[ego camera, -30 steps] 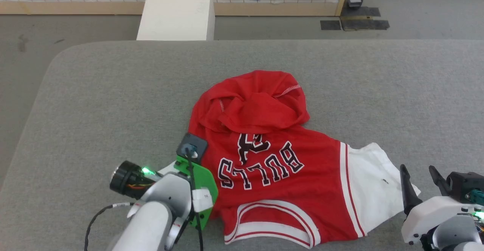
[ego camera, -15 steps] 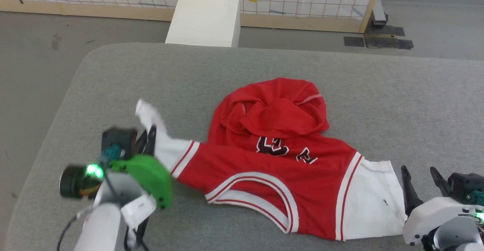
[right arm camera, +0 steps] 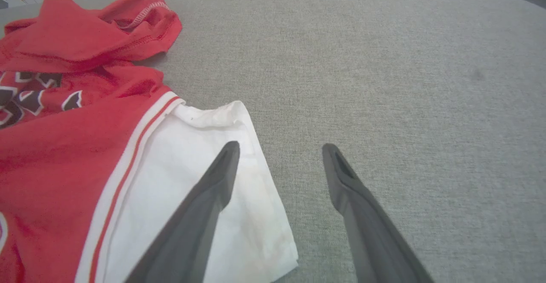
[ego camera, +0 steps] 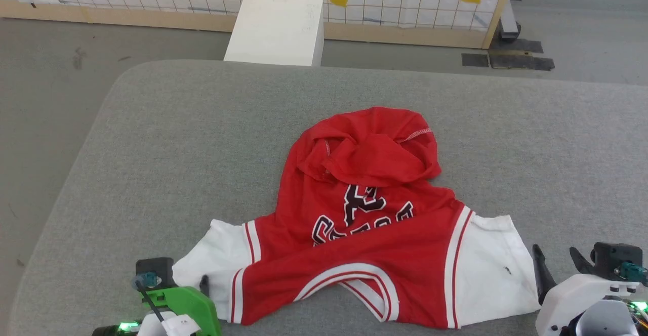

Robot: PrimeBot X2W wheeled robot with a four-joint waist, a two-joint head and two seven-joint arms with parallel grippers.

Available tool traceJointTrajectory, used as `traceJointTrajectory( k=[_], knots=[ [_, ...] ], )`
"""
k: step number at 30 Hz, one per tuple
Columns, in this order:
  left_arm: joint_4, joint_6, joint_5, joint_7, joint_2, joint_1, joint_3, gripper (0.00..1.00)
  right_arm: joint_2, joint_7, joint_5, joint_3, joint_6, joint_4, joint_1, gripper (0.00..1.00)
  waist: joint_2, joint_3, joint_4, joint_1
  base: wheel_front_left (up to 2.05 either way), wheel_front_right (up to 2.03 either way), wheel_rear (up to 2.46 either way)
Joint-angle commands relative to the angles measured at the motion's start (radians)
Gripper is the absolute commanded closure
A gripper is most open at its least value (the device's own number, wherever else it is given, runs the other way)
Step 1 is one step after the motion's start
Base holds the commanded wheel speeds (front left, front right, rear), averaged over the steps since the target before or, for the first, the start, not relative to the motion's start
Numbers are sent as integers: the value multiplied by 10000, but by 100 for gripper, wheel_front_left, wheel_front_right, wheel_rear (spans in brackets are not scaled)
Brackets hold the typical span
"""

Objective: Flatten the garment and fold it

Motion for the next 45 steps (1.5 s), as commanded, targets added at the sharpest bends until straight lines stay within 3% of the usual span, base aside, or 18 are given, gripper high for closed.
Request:
traceJointTrajectory(
  k=[1,8,10,11,16,22,29,30,31,32,40,45],
  knots=[
    [53,117,77,-54,28,-106,-15,0,7,76,-56,6,-19,20,111,0,0,-118,37,0,0,0,0],
    [-1055,238,402,-868,216,-322,-86,0,7,592,-424,-269,-19,-149,49,0,0,-506,199,0,0,0,0],
    [-1799,31,685,-1595,416,-485,-265,0,7,800,-544,-134,-19,-210,-10,0,0,-582,285,0,0,0,0],
    [-2496,-189,831,-2616,525,-537,-361,0,-7,1221,-600,230,-19,-261,-200,0,0,-598,317,0,0,0,0],
    [-3082,-449,1409,-4065,721,-656,-795,0,-522,2544,-480,1001,-19,-123,-801,0,0,-338,406,0,0,0,0],
    [-2948,-659,2017,-4498,911,-626,-1285,0,-1327,4958,-375,1828,-19,623,-1747,0,0,167,529,0,0,0,0],
    [-2281,-945,2178,-4541,761,-809,-1713,0,-1662,6076,-42,2065,-19,1743,-2511,0,0,655,910,0,0,0,0],
    [-2188,-995,2232,-4541,758,-852,-1795,0,-1672,6302,47,2162,-19,1967,-2506,7,0,701,954,0,0,0,0],
    [-2130,-1018,2226,-4542,729,-877,-1823,0,-1687,6473,88,2258,-19,2113,-2488,67,0,726,981,0,0,0,0],
    [-2094,-1033,2217,-4542,696,-911,-1838,0,-1734,6604,120,2439,-19,2227,-2463,100,0,753,1006,0,0,0,0],
    [-2112,-816,2060,-4544,647,-731,-1460,0,-1981,5743,127,2327,-19,2329,-2707,100,0,470,554,0,0,0,0],
    [-2130,-822,1984,-4545,630,-513,-1326,0,-2571,5763,100,2158,-19,2388,-2876,100,0,169,104,0,0,0,0]
  ],
)
